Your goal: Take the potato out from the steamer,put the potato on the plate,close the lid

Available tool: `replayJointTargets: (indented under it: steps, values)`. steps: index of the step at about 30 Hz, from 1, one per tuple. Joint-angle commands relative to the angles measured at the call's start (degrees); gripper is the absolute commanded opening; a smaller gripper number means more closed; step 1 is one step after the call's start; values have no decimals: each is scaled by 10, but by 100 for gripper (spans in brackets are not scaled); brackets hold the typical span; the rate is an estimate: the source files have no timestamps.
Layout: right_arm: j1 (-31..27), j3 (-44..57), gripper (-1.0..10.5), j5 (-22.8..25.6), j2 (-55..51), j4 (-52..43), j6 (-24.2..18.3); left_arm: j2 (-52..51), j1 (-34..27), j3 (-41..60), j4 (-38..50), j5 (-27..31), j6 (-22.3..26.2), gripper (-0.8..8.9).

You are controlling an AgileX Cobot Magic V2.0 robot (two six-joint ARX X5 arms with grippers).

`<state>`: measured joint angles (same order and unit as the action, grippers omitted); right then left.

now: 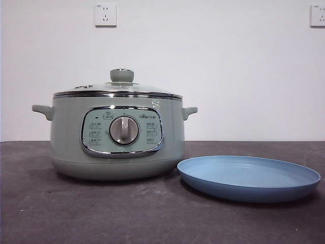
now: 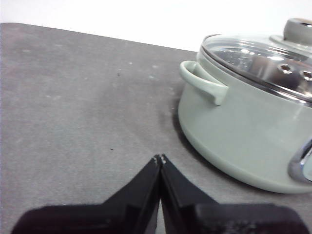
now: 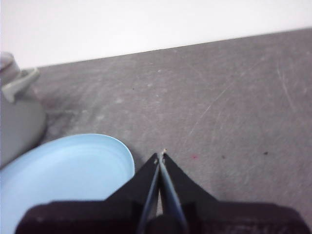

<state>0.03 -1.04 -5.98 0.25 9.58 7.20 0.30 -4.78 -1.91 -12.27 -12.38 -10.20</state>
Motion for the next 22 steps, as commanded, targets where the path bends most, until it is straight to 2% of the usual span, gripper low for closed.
replayJointTargets:
  steps: [1,3,12,18,22]
  values:
    - [0,6,1,-1,-2,3,95,-1,-1,8,0,-12,-27,-4]
    - [0,6,1,0,-2,3,136,-1,-1,8,2,-16,-35,-4]
    - [1,-26,-12,-37,0,-1,207,-1,-1,-21,-1,-46,-82,-8]
    - [1,-116,-12,-47,42,33,205,23,-1,-92,-40,-59,-82,-9]
    - [2,-196,-12,-83,105,75,161,78,-1,-149,-65,-90,-65,-8]
